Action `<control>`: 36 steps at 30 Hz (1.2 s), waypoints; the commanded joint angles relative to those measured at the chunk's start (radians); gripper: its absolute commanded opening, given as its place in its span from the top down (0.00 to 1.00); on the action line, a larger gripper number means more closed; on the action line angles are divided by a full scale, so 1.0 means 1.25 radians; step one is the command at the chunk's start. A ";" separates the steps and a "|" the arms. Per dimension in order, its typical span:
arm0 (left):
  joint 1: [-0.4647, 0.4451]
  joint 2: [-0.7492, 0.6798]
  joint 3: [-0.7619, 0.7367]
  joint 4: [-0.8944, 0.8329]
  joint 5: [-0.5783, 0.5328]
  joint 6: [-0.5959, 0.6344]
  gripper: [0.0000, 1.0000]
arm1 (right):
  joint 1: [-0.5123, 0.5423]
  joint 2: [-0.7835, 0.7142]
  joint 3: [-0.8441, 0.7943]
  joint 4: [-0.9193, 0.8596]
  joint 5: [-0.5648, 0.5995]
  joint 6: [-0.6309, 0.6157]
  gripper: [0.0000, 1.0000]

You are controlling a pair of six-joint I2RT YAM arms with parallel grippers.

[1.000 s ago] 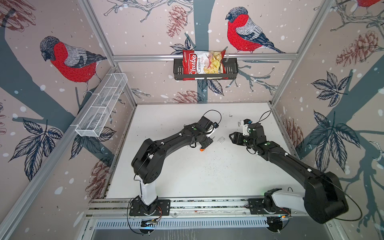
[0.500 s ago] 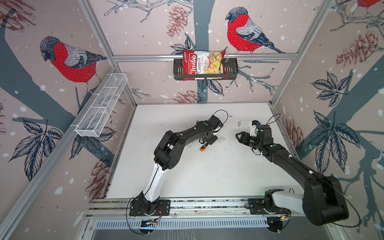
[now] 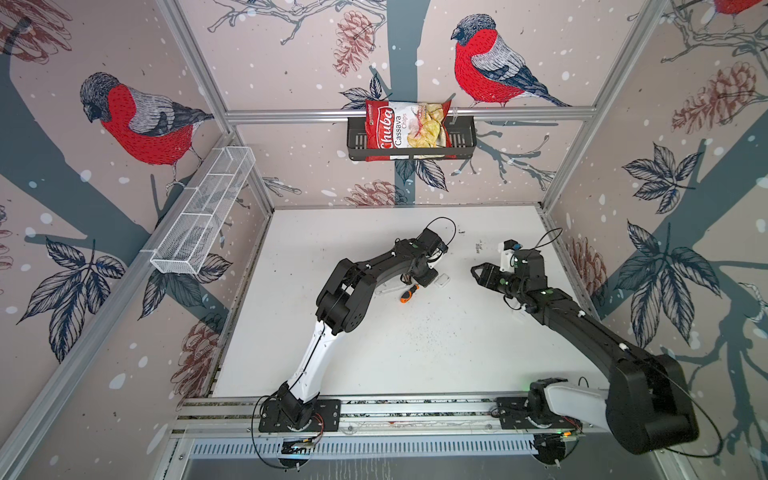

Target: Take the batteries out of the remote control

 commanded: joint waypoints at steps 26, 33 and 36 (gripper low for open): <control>0.044 -0.113 -0.072 0.032 0.074 -0.104 1.00 | 0.006 0.000 -0.004 0.052 -0.018 0.017 0.42; 0.107 -0.206 -0.111 0.101 0.141 -0.247 1.00 | 0.009 -0.001 -0.022 0.114 -0.074 0.023 0.42; 0.137 -0.268 -0.174 0.166 0.179 -0.302 1.00 | 0.010 -0.016 -0.048 0.175 -0.112 0.028 0.40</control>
